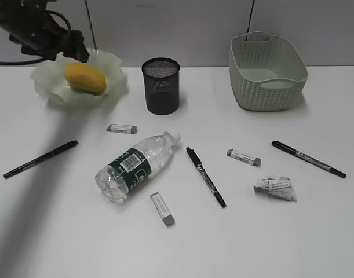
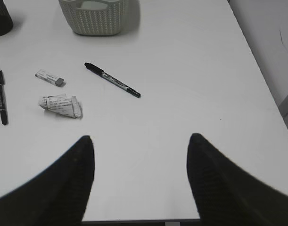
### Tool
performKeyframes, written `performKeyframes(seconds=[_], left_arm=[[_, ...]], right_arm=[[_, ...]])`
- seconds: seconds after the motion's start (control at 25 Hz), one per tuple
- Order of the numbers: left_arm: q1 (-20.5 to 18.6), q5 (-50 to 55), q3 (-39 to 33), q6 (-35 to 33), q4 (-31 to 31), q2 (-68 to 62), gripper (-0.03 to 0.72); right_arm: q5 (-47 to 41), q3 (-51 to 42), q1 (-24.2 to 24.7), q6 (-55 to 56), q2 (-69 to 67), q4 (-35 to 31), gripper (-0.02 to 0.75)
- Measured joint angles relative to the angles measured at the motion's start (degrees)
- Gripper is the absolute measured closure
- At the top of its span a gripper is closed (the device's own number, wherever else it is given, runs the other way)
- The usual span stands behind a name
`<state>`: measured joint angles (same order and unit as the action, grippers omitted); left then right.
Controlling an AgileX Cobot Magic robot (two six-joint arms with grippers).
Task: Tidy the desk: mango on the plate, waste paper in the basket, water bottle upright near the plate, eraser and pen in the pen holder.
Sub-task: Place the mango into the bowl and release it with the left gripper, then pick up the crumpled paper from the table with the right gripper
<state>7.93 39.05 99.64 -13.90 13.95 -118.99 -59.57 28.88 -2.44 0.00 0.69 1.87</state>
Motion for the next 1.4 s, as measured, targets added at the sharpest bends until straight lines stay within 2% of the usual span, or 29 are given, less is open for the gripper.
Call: performKeyframes(seconds=[0.16,0.28,0.4,0.68,0.8,0.96,1.12,1.4], left_arm=[[-0.05,12.28,0.17,0.0,-0.04,5.08,0.129],[-0.31,22.11,0.22,0.36,-0.04,6.96,0.179],[-0.41,28.74,0.22,1.94,-0.04,8.21,0.192],[-0.41,30.38,-2.72,6.09,-0.04,13.88,0.194],[-0.41,30.38,-8.18,6.15,-0.04,18.71,0.197],[-0.41,29.83,-19.3,6.2,-0.04,27.32,0.198],[-0.41,24.21,-30.3,6.26,-0.04,37.24,0.204],[-0.41,16.78,-44.82,6.26,0.01,54.72,0.208]], right_arm=[[0.0,0.0,0.0,0.0,0.0,0.0,0.244],[0.0,0.0,0.0,0.0,0.0,0.0,0.244],[0.0,0.0,0.0,0.0,0.0,0.0,0.244],[0.0,0.0,0.0,0.0,0.0,0.0,0.244],[0.0,0.0,0.0,0.0,0.0,0.0,0.244],[0.0,0.0,0.0,0.0,0.0,0.0,0.244],[0.0,0.0,0.0,0.0,0.0,0.0,0.244],[0.0,0.0,0.0,0.0,0.0,0.0,0.244]])
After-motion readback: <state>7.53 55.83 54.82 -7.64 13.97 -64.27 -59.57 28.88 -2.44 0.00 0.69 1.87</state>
